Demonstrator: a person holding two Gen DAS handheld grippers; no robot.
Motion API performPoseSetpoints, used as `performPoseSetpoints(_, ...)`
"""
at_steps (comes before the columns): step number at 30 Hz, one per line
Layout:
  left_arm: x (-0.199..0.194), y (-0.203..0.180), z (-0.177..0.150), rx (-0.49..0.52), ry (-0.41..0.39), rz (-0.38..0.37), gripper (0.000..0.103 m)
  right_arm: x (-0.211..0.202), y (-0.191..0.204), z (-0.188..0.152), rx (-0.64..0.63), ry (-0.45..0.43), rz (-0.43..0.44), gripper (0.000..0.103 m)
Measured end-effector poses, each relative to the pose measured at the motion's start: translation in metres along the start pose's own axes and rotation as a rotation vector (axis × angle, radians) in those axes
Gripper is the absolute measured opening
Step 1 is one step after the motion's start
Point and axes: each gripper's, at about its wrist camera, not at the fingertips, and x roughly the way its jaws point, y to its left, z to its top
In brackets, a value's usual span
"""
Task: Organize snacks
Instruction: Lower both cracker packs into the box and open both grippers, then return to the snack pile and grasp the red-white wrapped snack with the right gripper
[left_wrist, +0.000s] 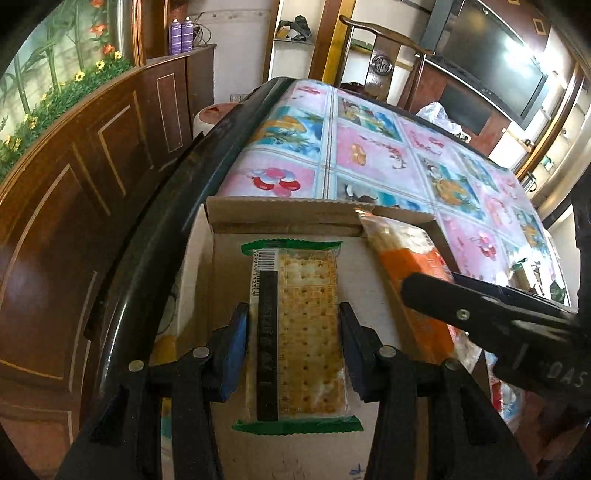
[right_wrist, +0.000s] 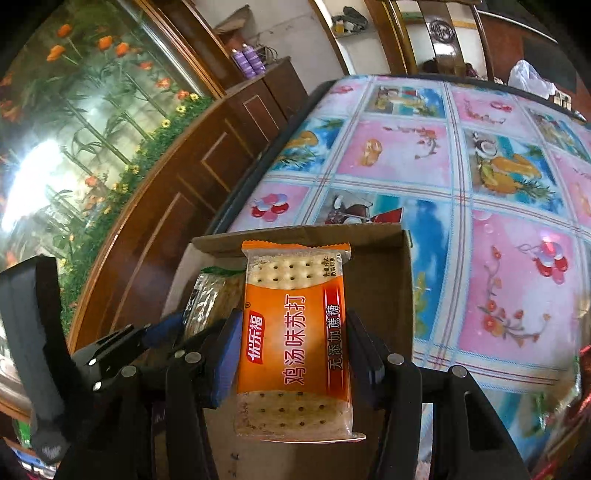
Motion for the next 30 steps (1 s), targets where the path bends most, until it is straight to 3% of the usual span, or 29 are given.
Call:
performPoseSetpoints(14,0.015,0.002,0.0,-0.001,0.022,0.02,0.046,0.027,0.005,0.001,-0.018,0.038,-0.061,0.059)
performPoseSetpoints(20,0.015,0.005,0.001,-0.01,0.026,0.017,0.052,0.025,0.005,0.002,-0.027,0.043,-0.047,0.059)
performPoseSetpoints(23,0.009,0.007,0.001,-0.026,0.018,-0.002,0.061,0.012,0.004,0.003,-0.043,0.029,-0.027,0.059)
performPoseSetpoints(28,-0.008,0.007,-0.003,-0.03,-0.001,-0.024,0.063,-0.028,-0.005,-0.006,-0.05,-0.017,0.02,0.059)
performPoseSetpoints(30,-0.019,0.004,-0.009,-0.016,-0.016,-0.026,0.063,-0.052,-0.02,-0.015,-0.029,-0.041,0.077,0.059)
